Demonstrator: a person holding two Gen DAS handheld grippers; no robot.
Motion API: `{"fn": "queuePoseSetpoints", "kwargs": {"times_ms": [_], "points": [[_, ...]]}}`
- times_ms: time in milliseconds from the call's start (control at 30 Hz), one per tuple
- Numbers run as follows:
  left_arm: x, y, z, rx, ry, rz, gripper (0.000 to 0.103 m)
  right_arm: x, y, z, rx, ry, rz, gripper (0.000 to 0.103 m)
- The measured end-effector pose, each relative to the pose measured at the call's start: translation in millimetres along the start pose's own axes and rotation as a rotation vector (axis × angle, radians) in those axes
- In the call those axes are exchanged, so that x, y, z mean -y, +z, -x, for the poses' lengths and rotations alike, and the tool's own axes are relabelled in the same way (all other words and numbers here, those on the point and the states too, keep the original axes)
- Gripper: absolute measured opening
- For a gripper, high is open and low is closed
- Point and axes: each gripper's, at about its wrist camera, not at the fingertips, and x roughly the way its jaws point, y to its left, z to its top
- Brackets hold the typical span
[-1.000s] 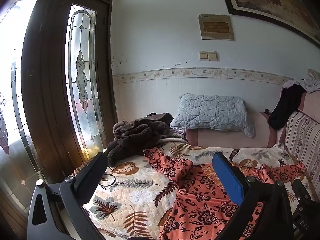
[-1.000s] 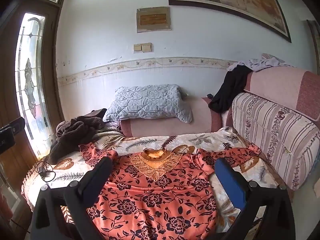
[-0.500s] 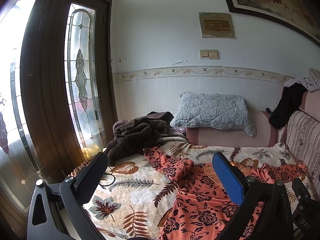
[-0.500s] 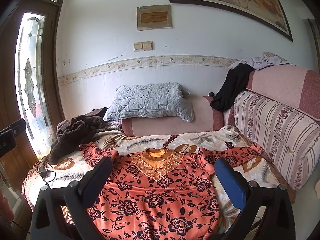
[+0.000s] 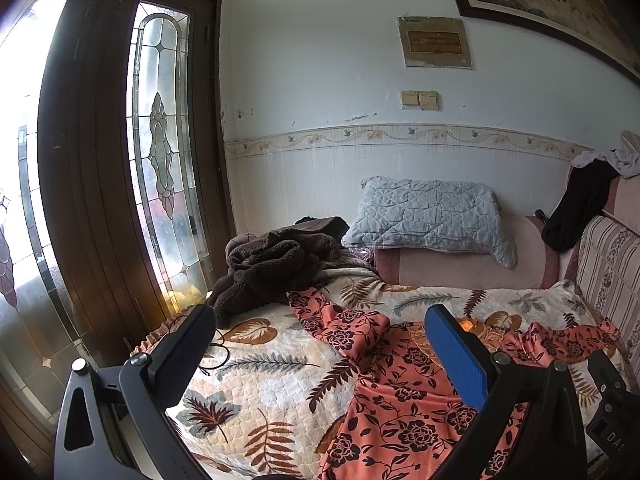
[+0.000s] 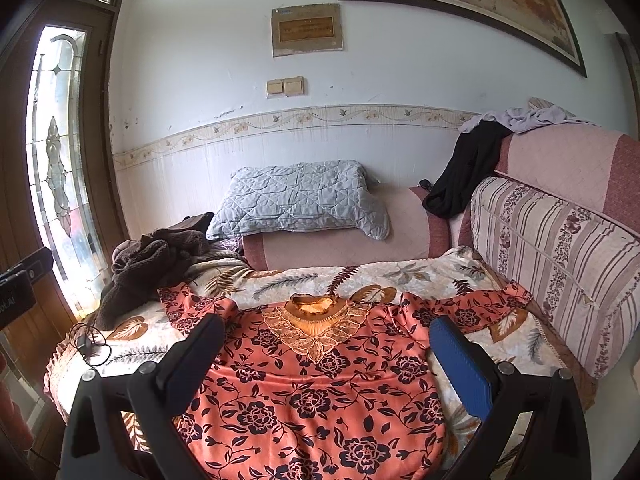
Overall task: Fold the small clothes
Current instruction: 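Move both tools toward the orange floral dress spread on the bed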
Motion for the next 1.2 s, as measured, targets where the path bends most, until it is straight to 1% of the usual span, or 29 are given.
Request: {"fn": "queuePoseSetpoints", "kwargs": {"times_ms": [233,333,367,467,500,633,700,867,967,1033,1200], "points": [[3.9,-1.2,-10.9,-0.014,0.002,-0.003,0.103,-2.7,-1.3,-16.5,-0.012,-0.013,0.035,0.103],[6.9,-1.6,-17.9,-0.019,0.007,-0.009,0.103,-3.0,-3.2,-25.8,-0.034,-0.033,0.083,0.103],[8.7,-2.0,-21.3,-0.023,0.008,-0.01,0.103,-1.9,-4.1,-29.7,-0.05,-0.051,0.121,0.103],[14.6,-6.0,-36.7,-0.039,0.012,-0.016,0.103,2.8,-6.0,-42.3,-0.07,-0.055,0.112,0.103],[18.2,-8.5,-45.2,-0.053,0.01,-0.02,0.103,5.3,-6.6,-48.7,-0.076,-0.053,0.099,0.103],[40.1,-26.5,-91.2,-0.154,-0.016,-0.046,0.103,20.3,-17.0,-84.7,-0.134,-0.056,0.043,0.103],[54.3,-38.5,-113.7,-0.196,-0.026,-0.072,0.103,31.9,-21.4,-105.6,-0.136,-0.054,0.007,0.103],[81.9,-60.7,-155.6,-0.255,-0.058,-0.095,0.103,58.1,-42.1,-149.0,-0.25,-0.063,-0.066,0.103],[91.1,-65.0,-167.2,-0.258,-0.075,-0.091,0.103,74.1,-48.7,-170.2,-0.289,-0.072,-0.123,0.103],[96.6,-64.3,-174.3,-0.258,-0.079,-0.095,0.103,83.3,-49.7,-182.3,-0.3,-0.078,-0.152,0.103],[104.9,-58.3,-188.3,-0.259,-0.087,-0.092,0.103,94.9,-43.2,-202.3,-0.29,-0.091,-0.187,0.103]]}}
